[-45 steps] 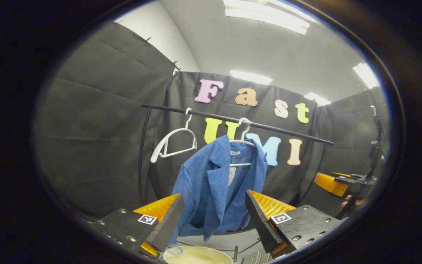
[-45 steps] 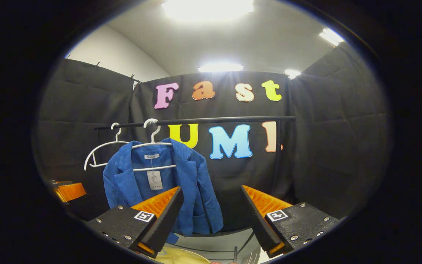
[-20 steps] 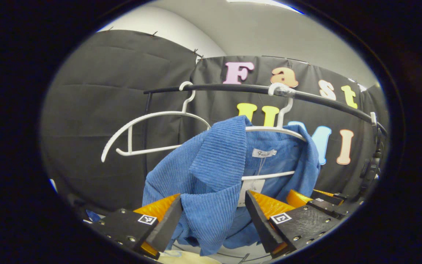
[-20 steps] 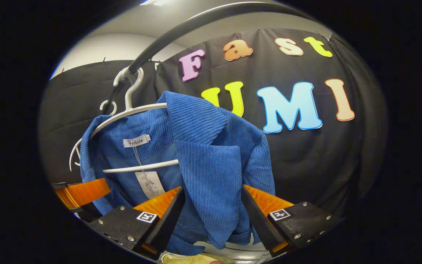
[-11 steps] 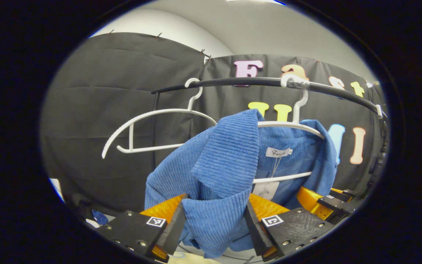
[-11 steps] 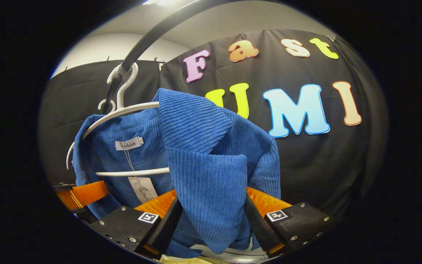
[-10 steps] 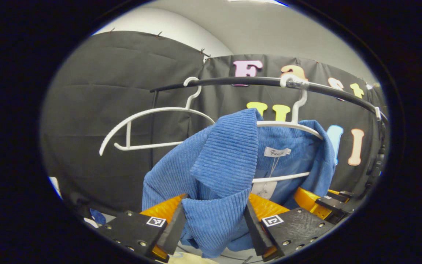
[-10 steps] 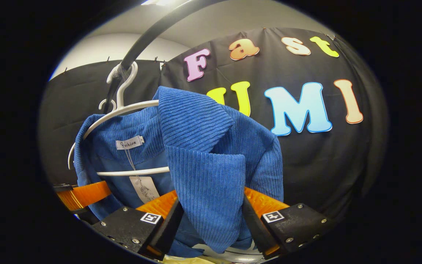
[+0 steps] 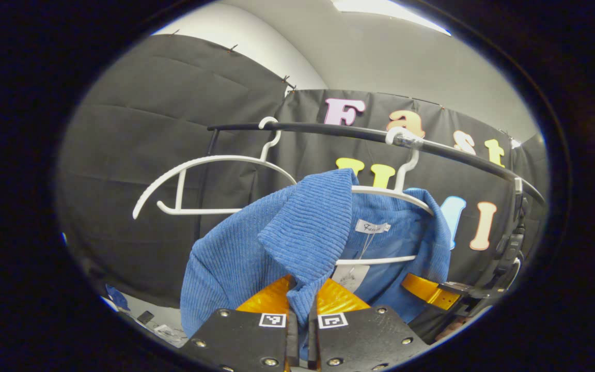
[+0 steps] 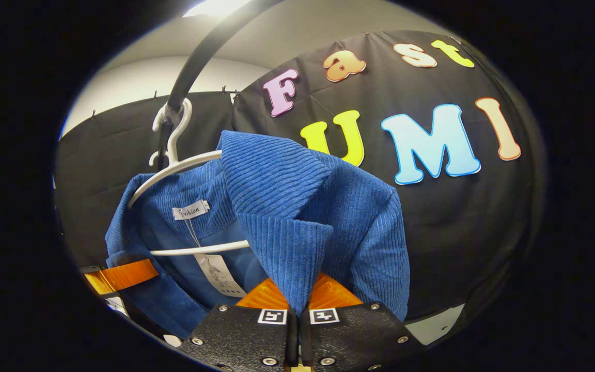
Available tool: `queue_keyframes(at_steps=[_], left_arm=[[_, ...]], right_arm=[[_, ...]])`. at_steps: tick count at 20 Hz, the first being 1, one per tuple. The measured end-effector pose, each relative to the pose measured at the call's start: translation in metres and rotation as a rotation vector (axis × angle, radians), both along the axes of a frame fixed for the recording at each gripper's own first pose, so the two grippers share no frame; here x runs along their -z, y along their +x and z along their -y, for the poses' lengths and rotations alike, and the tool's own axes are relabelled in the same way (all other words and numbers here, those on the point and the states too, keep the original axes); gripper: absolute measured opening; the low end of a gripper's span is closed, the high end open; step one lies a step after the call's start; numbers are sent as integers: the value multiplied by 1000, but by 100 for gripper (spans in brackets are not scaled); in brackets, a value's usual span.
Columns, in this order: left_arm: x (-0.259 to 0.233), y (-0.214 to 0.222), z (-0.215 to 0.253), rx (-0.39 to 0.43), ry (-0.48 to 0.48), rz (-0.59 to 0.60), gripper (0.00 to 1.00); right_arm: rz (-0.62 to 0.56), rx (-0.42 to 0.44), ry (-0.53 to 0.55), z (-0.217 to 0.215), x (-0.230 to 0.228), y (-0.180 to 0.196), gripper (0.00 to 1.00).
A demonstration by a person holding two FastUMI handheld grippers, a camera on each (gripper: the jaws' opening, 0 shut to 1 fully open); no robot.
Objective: Grasp the clothes on the hanger with both hands and then place them into the laundry hamper below.
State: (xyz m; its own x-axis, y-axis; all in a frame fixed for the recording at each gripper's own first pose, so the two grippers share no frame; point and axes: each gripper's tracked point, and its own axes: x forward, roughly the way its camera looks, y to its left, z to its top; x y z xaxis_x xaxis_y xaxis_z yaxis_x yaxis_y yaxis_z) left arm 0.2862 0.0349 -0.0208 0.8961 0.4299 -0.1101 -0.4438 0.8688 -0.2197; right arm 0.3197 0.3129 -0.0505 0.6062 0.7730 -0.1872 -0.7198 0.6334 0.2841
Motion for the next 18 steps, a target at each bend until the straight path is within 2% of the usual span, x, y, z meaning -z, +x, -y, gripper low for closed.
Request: queue_keyframes(at_steps=[1,2,5,6,7,8,10,11,12,18], left_arm=[[-2,-1,2,15,-14,10,14],[-1,3,3,32,-25,23,1],[-3,2,6,50,-21,37,5],[-5,1,6,50,-19,41,1],[-8,-5,4,47,-17,43,4],[-11,-10,4,45,-17,47,1],[-19,-20,2,41,-11,57,1],[-22,-25,1,39,-6,62,1],[-29,-30,-2,35,2,71,7],[-62,-41,-8,45,46,105,6]], right_arm=[[-2,-5,2,1,0,1,1],[5,-10,-7,2,0,0,1],[45,-9,-15,5,-9,-1,1],[54,-8,-16,5,-11,-3,1],[62,-6,-21,7,-13,-3,1],[69,-2,-21,8,-14,-3,1],[72,9,-17,11,-18,1,1],[73,19,-14,14,-20,4,1],[78,32,-12,18,-22,6,1],[107,129,31,34,-28,26,1]])
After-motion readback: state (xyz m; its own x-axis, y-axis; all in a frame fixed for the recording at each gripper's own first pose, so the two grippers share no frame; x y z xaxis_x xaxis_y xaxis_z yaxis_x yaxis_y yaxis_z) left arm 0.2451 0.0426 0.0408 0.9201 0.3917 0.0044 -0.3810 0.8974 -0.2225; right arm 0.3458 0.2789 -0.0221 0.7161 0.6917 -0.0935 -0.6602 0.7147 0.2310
